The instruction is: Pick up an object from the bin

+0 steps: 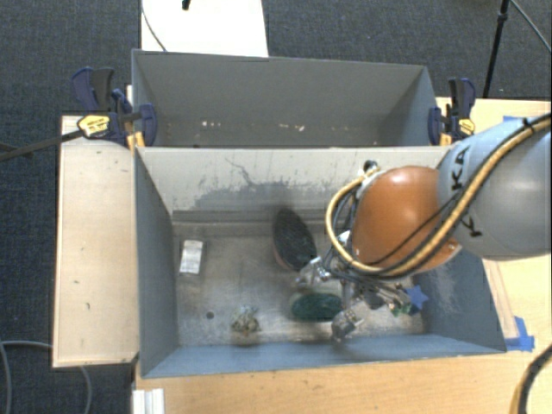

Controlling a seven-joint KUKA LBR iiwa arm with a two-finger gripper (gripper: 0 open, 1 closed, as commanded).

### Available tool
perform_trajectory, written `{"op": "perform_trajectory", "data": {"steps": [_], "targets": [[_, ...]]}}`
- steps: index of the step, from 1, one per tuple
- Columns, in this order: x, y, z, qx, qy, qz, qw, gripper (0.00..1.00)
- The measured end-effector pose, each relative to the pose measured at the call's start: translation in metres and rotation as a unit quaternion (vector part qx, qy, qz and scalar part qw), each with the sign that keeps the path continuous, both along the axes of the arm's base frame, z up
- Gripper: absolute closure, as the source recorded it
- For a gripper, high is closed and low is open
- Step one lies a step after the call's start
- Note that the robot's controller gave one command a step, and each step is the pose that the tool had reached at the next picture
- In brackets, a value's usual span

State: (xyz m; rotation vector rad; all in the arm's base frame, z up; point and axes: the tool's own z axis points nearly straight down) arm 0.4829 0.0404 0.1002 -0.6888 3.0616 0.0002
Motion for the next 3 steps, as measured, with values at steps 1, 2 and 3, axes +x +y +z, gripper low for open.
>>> {"op": "perform_trajectory", "data": {"steps": [1, 2, 3], "targets": [[0.0027, -0.001, -0.0273, 0.002, -0.0077, -0.006, 1.0, 0.0], [0.0045, -0.0005, -0.0261, 0.001, -0.0021, -0.012, 0.9999, 0.0], [0.0055, 0.0001, -0.0251, 0.002, -0.0033, -0.012, 0.9999, 1.0]]}}
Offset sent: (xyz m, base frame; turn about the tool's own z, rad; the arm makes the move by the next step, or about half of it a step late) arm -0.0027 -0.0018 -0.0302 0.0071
